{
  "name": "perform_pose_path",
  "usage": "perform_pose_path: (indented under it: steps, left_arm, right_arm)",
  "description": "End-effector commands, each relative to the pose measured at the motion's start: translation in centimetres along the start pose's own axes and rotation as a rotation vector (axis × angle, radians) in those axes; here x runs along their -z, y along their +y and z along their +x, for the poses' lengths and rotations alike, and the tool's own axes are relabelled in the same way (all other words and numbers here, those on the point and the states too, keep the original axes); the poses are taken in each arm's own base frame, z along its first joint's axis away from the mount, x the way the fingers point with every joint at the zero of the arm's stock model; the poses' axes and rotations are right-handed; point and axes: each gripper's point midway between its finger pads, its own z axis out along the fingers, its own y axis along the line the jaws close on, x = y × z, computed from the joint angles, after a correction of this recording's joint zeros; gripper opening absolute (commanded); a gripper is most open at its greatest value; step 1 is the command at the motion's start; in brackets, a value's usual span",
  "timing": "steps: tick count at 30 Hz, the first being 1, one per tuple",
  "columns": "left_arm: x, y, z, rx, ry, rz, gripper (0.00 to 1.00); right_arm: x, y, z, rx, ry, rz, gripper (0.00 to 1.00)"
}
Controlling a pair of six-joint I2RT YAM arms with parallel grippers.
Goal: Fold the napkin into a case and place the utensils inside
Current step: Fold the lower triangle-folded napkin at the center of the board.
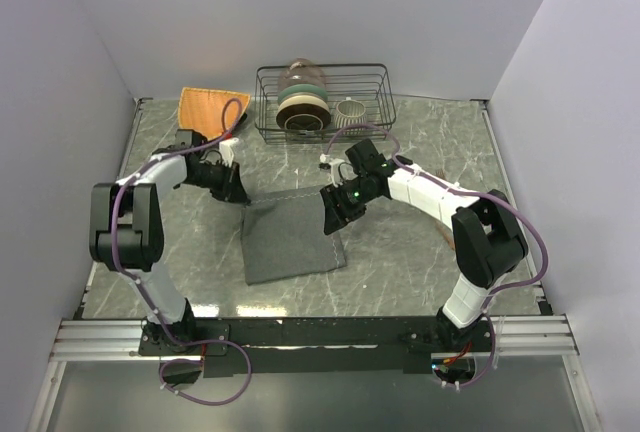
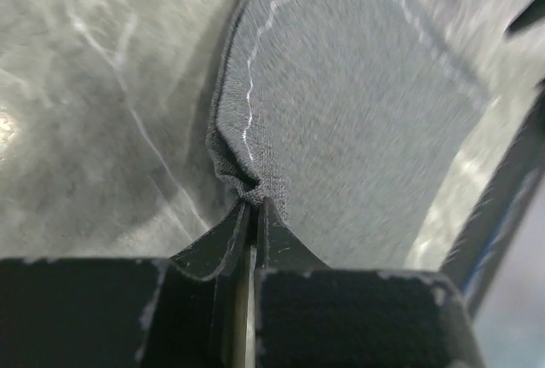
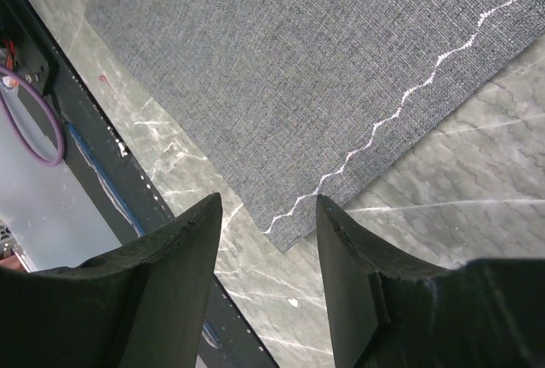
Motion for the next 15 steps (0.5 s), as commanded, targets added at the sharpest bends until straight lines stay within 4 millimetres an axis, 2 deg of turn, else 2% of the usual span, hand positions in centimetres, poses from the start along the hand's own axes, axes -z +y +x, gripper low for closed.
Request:
perform_pose_path:
  steps: [1, 5, 6, 9, 14, 15]
  left_arm:
    - [0.2, -0.9, 0.6, -0.320, 0.034, -0.029, 0.02]
    - [0.5, -1.2, 0.6, -0.496, 0.038, -0.073, 0.02]
    - [0.3, -1.3, 1.2, -0.539, 0.050, -0.074, 0.02]
    - [0.6, -1.3, 0.9, -0.631, 0.037, -0.109, 0.01]
    - [1.1, -2.7, 0.6, -0.801, 0.000, -0.117, 0.01]
    - [0.8, -3.1, 1.3, -0.822, 0.011, -0.104, 0.01]
  right_arm:
    - [0.8, -0.3, -1.9, 0.020, -0.033, 0.015, 0.56]
    - [0.9, -0.5, -1.9, 0.015, -0.028, 0.021, 0.56]
    - [0.9, -0.5, -1.9, 0.013, -0.029, 0.023, 0.56]
    - [1.0, -0.5, -2.0, 0.008, -0.029, 0.024, 0.56]
    - [1.2, -0.7, -2.3, -0.002, -0.038, 0.032, 0.56]
    - [1.3, -0.7, -2.5, -0.003, -0.040, 0.032, 0.56]
